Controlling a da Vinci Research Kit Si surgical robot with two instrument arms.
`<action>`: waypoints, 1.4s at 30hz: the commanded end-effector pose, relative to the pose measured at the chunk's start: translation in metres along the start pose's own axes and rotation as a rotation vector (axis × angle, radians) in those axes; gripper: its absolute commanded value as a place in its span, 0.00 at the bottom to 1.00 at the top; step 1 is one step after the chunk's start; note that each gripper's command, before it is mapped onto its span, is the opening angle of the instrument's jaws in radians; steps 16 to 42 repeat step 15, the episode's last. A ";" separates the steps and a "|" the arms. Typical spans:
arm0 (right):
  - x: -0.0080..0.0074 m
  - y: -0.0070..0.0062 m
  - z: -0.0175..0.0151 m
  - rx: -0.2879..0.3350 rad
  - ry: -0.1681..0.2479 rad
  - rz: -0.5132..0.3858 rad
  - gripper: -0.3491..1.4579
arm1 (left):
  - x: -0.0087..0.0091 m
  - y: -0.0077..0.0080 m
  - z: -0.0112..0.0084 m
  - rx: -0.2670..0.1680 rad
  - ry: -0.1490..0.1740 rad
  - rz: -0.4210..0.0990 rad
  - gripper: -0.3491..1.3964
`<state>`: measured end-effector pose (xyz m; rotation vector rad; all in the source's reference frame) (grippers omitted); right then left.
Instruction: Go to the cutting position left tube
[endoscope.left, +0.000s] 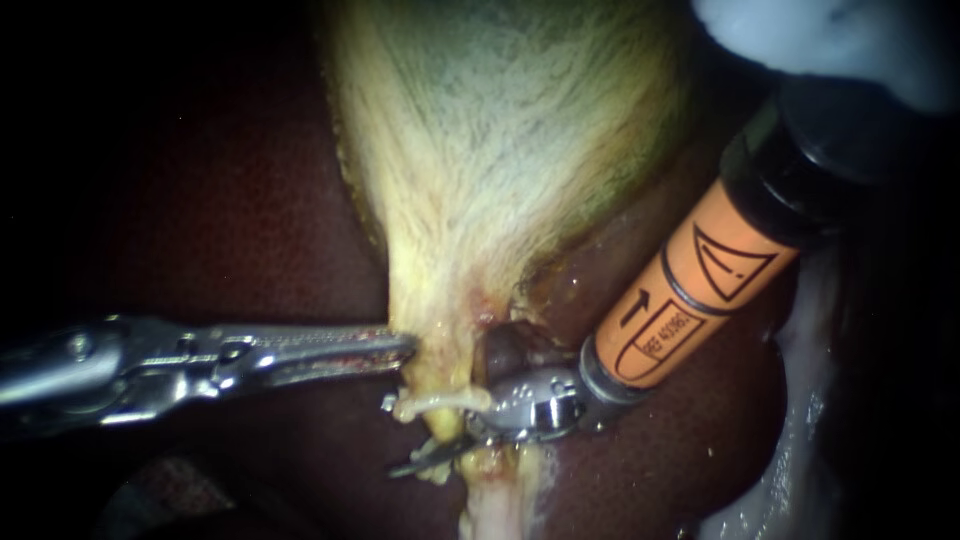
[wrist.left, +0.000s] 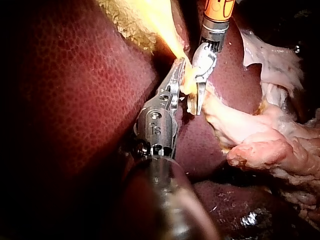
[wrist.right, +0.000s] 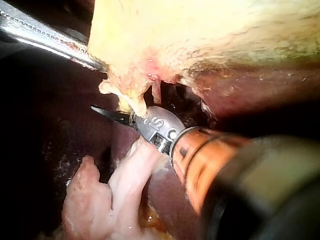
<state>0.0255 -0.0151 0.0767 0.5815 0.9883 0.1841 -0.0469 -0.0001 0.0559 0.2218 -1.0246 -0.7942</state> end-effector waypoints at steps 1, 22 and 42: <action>-0.0001 0.0001 0.0000 0.000 0.000 0.001 0.93 | 0.0000 0.0000 0.0000 0.000 0.000 0.000 0.00; -0.0001 0.0002 0.0000 0.000 0.000 0.001 0.93 | -0.0001 0.0000 0.0001 -0.001 0.000 0.000 0.00; -0.0001 0.0002 0.0000 0.000 0.000 0.001 0.93 | -0.0001 0.0000 0.0001 -0.001 0.000 0.000 0.00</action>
